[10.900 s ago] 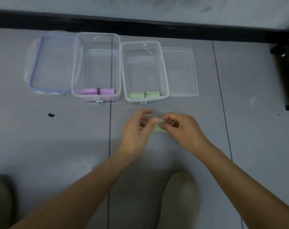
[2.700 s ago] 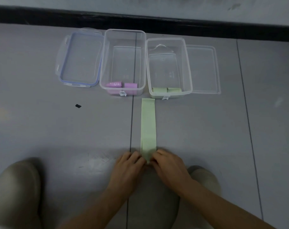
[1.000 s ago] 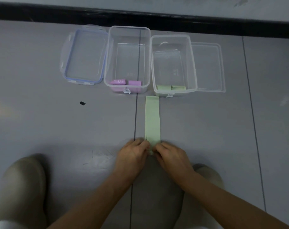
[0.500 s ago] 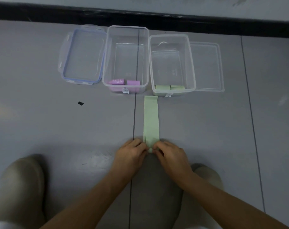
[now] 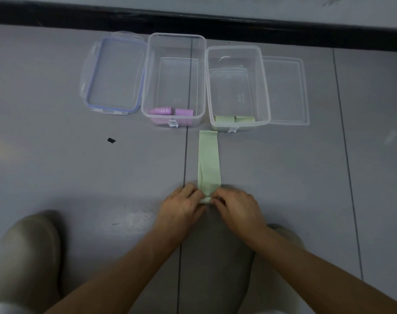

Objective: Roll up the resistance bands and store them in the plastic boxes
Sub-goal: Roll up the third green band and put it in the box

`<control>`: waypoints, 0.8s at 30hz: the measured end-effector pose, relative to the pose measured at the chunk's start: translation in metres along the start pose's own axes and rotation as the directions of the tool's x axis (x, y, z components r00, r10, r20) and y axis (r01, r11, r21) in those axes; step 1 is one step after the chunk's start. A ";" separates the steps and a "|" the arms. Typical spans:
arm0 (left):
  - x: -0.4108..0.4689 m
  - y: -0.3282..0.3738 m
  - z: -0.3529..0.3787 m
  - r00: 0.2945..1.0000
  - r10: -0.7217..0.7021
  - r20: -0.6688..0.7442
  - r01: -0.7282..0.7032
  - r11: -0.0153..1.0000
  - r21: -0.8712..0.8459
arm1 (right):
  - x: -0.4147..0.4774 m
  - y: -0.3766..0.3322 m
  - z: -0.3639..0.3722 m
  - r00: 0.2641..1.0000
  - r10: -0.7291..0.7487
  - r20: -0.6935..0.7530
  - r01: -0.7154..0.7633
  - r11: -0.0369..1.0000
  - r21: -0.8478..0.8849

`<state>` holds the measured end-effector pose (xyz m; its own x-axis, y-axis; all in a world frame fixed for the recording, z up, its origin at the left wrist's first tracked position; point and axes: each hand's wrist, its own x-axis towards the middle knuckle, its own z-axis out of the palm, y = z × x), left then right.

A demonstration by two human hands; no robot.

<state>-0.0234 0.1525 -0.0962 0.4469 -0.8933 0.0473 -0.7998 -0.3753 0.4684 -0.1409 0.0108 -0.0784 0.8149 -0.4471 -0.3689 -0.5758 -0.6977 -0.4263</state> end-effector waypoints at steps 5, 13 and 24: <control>0.008 -0.005 -0.001 0.996 -0.047 0.077 0.049 0.999 -0.025 | -0.003 -0.003 0.002 0.999 0.032 -0.028 -0.029 0.996 0.084; 0.019 -0.002 -0.010 0.973 -0.143 0.183 0.153 0.987 -0.042 | -0.005 -0.002 0.000 0.997 -0.002 -0.076 0.002 1.000 0.005; 0.010 -0.005 -0.004 0.997 -0.062 0.044 0.065 0.996 -0.058 | 0.007 0.001 -0.010 0.997 0.073 0.020 -0.074 0.996 0.056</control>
<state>-0.0134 0.1466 -0.0947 0.4779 -0.8781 -0.0207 -0.7446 -0.4176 0.5208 -0.1350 0.0011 -0.0737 0.7691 -0.4855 -0.4157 -0.6374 -0.6302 -0.4434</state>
